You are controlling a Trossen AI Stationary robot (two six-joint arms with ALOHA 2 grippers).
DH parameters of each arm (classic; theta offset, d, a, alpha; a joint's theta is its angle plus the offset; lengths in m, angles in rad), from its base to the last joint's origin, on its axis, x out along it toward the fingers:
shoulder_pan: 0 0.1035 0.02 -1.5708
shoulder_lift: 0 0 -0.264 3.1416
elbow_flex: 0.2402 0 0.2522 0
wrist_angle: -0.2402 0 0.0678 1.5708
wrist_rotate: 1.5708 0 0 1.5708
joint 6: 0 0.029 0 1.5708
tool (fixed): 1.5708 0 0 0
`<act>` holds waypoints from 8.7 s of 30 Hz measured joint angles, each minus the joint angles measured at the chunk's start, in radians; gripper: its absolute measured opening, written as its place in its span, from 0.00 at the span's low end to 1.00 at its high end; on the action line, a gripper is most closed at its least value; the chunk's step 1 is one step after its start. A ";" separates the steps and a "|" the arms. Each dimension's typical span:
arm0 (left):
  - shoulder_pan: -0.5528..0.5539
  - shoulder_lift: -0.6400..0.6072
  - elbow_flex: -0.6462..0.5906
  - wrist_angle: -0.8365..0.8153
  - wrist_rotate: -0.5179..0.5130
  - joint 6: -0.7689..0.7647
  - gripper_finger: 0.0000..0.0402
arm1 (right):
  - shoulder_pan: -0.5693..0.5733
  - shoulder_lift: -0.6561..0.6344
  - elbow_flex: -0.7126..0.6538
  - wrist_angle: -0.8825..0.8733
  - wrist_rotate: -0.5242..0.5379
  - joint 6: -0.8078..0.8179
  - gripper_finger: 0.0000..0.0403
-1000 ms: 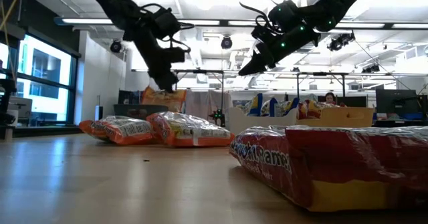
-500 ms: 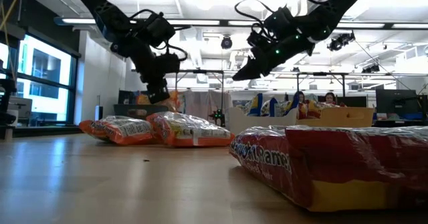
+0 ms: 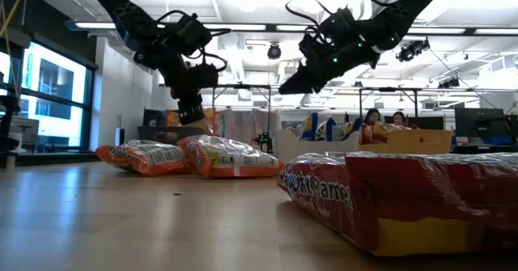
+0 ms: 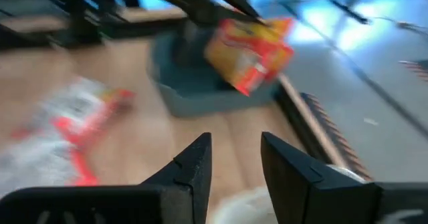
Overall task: Sort Maruchan noodles
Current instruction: Adjust the orange noodle pack in the green bin, then put the right orange noodle pack into the blue bin
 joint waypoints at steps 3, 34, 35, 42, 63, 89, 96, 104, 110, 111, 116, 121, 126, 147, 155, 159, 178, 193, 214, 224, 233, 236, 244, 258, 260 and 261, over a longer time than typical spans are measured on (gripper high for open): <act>-0.001 0.000 0.000 0.004 -0.004 -0.002 0.00 | 0.000 0.039 0.000 0.086 -0.135 0.095 0.28; 0.036 -0.259 0.000 -0.027 0.348 -0.291 0.00 | -0.047 0.697 1.038 -0.309 -0.364 0.158 0.66; 0.036 -0.265 0.000 -0.027 0.353 -0.291 0.00 | -0.047 0.699 1.041 -0.307 -0.358 0.151 0.66; 0.036 -0.283 0.000 -0.021 0.404 -0.324 0.00 | -0.036 0.698 1.044 -0.269 -0.420 0.157 0.66; 0.049 -0.358 0.001 -0.066 0.426 -0.504 0.07 | 0.005 0.698 1.044 -0.244 -0.392 0.110 0.03; 0.119 -0.683 -0.318 -0.045 0.589 -0.726 0.14 | 0.027 0.815 1.042 -0.156 -0.215 -0.535 0.05; 0.110 -0.677 -0.378 0.010 0.589 -0.694 0.01 | 0.027 0.850 1.042 -0.098 -0.211 -0.535 0.05; 0.100 -0.603 -0.380 0.003 0.588 -0.678 0.00 | 0.035 0.880 1.042 -0.084 -0.219 -0.536 0.05; 0.059 -0.524 -0.380 0.006 0.589 -0.624 0.00 | 0.045 0.882 1.042 -0.087 -0.219 -0.536 0.05; 0.049 -0.513 -0.380 0.004 0.590 -0.612 0.00 | 0.045 0.882 1.042 -0.089 -0.219 -0.536 0.05; 0.031 -0.463 -0.380 0.000 0.566 -0.603 0.00 | 0.047 0.886 1.042 -0.096 -0.218 -0.534 0.05; 0.032 -0.403 -0.380 0.001 0.526 -0.620 0.00 | 0.048 0.887 1.042 -0.099 -0.216 -0.535 0.05; 0.032 -0.355 -0.380 0.013 0.474 -0.620 0.00 | 0.048 0.887 1.042 -0.100 -0.216 -0.535 0.07; 0.057 -0.231 -0.381 0.092 0.565 -0.631 0.00 | 0.083 0.887 1.042 -0.114 -0.156 -0.532 0.11; 0.105 -0.114 -0.375 0.196 0.540 -0.657 0.00 | 0.084 0.887 1.042 -0.100 -0.157 -0.506 0.11; 0.130 -0.087 -0.363 0.198 0.557 -0.681 0.00 | 0.084 0.887 1.042 -0.098 -0.157 -0.485 0.18; 0.141 -0.088 -0.360 0.205 0.518 -0.698 0.00 | 0.056 0.819 1.044 -0.133 -0.083 -0.446 0.54; 0.140 -0.088 -0.360 0.246 0.501 -0.688 0.00 | 0.031 0.607 1.044 -0.321 0.106 -0.470 0.21; 0.131 -0.148 -0.359 0.201 0.500 -0.761 0.03 | 0.023 0.586 1.043 -0.406 0.095 -0.419 0.01; 0.131 -0.197 -0.359 0.184 0.494 -0.776 0.00 | 0.023 0.587 1.043 -0.493 0.028 -0.411 0.00; 0.104 -0.287 -0.359 0.174 0.493 -0.721 0.00 | 0.023 0.582 1.038 -0.533 0.029 -0.408 0.00; 0.070 -0.348 -0.359 0.154 0.493 -0.681 0.00 | 0.023 0.561 0.975 -0.502 0.037 -0.411 0.00; -0.043 -0.476 -0.359 0.092 0.625 -0.544 0.00 | 0.027 0.350 0.563 -0.074 0.173 -0.264 0.00; -0.399 -0.451 -0.359 -0.103 0.764 -0.527 0.23 | 0.092 -0.114 -0.049 0.262 0.282 -0.116 0.00; -0.418 -0.445 -0.359 -0.127 0.763 -0.569 0.30 | 0.106 -0.148 -0.091 0.301 0.302 -0.113 0.00; -0.424 -0.439 -0.359 -0.135 0.765 -0.584 0.34 | 0.110 -0.158 -0.110 0.305 0.306 -0.113 0.00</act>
